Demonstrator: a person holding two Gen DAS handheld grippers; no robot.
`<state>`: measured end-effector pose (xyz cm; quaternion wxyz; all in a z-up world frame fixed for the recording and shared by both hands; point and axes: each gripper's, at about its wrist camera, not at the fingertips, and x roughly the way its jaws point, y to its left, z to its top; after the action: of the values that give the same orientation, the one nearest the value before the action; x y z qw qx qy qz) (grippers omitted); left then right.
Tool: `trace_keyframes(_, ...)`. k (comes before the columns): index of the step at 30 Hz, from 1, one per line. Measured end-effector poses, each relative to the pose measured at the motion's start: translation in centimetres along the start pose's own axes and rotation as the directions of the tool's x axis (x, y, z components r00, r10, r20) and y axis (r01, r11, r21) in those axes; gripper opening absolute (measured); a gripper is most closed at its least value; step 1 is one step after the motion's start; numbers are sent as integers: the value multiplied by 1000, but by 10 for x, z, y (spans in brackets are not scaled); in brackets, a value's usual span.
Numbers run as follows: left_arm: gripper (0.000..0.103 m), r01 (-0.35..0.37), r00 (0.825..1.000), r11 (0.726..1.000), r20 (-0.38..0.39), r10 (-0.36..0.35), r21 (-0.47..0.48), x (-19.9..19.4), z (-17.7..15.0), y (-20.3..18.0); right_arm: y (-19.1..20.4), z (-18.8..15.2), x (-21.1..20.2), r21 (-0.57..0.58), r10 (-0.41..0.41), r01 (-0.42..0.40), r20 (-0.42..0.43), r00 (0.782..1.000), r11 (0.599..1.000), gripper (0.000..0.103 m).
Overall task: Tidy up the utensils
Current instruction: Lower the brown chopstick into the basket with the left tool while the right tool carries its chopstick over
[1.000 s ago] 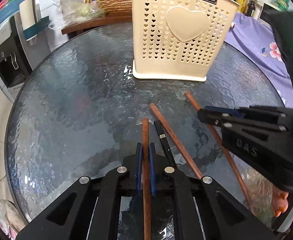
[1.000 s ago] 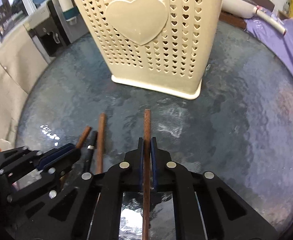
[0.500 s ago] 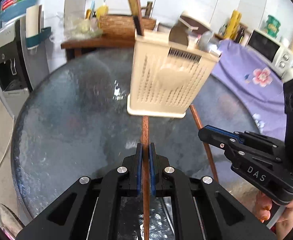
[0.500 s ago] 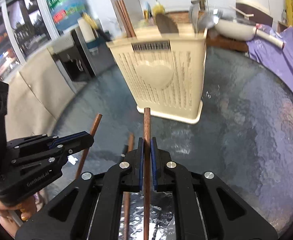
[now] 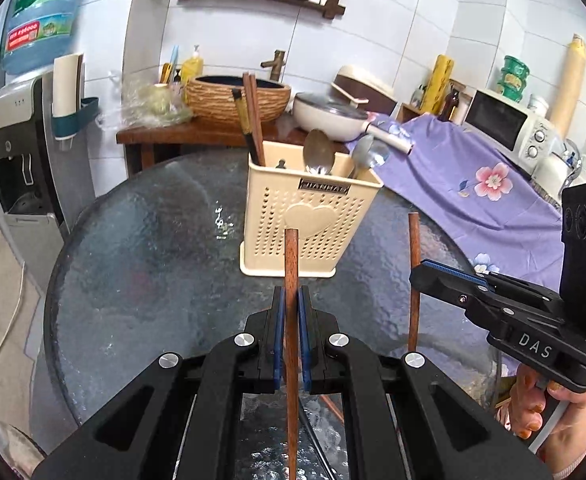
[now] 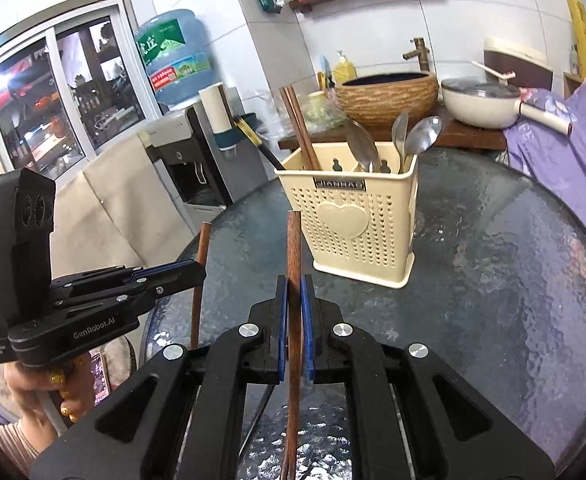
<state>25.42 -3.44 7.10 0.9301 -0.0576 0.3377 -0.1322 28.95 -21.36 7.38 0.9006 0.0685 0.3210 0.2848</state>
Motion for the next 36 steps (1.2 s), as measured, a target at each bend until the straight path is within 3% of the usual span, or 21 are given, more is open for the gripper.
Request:
trace_keyframes(21,6,18,994,999,104,-21,29,-30,20,-12,16,16,-37,-46,27,-23,91,995,999,7)
trace_keyframes(36,6,7,974,997,224,-23,74,-62,80,-32,27,82,-59,-110,-26,46,183,983,993,7)
